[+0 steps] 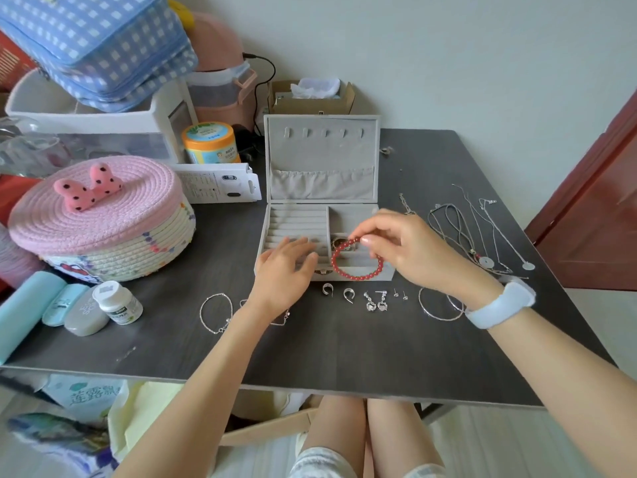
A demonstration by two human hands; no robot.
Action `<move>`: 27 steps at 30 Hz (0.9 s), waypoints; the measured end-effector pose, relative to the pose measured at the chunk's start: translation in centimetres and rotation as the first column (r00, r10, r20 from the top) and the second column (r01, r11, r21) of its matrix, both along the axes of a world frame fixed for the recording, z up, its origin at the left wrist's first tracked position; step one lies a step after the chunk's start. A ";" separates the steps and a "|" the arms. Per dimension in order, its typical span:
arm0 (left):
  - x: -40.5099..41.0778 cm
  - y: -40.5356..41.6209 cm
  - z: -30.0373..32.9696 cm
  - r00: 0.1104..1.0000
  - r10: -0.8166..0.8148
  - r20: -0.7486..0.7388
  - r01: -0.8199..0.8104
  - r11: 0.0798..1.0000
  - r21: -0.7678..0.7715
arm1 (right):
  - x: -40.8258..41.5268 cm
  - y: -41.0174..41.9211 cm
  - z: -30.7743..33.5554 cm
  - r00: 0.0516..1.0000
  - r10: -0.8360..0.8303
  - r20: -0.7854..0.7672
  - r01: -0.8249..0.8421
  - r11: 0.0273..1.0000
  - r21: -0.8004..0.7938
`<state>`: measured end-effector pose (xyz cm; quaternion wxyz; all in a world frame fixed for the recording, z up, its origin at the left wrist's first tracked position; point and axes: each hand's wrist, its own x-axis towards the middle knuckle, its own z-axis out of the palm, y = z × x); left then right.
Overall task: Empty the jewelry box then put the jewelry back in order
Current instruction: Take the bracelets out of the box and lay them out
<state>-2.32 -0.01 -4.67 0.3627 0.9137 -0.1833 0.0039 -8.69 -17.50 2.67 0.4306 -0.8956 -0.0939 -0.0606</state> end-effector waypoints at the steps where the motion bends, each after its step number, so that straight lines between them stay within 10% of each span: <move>1: -0.2 0.3 0.2 1.000 0.009 -0.006 -0.009 0.996 -0.092 | -1.0 0.5 -0.1 0.996 0.049 -0.078 -0.045 0.998 0.044; 7: -4.9 3.0 -0.7 0.975 0.044 0.217 -0.018 0.992 -0.121 | -3.7 3.5 -5.3 0.947 0.136 -0.290 -0.141 0.990 0.006; 17: -10.2 6.0 -4.3 0.844 -0.227 0.485 0.176 0.973 0.150 | -3.4 4.4 -8.5 1.000 0.000 -0.020 -0.004 0.982 -0.189; 27: -9.2 5.2 -3.7 0.868 -0.144 0.475 0.030 0.971 0.238 | -2.1 2.1 -6.8 0.964 -0.111 0.242 0.161 0.967 -0.197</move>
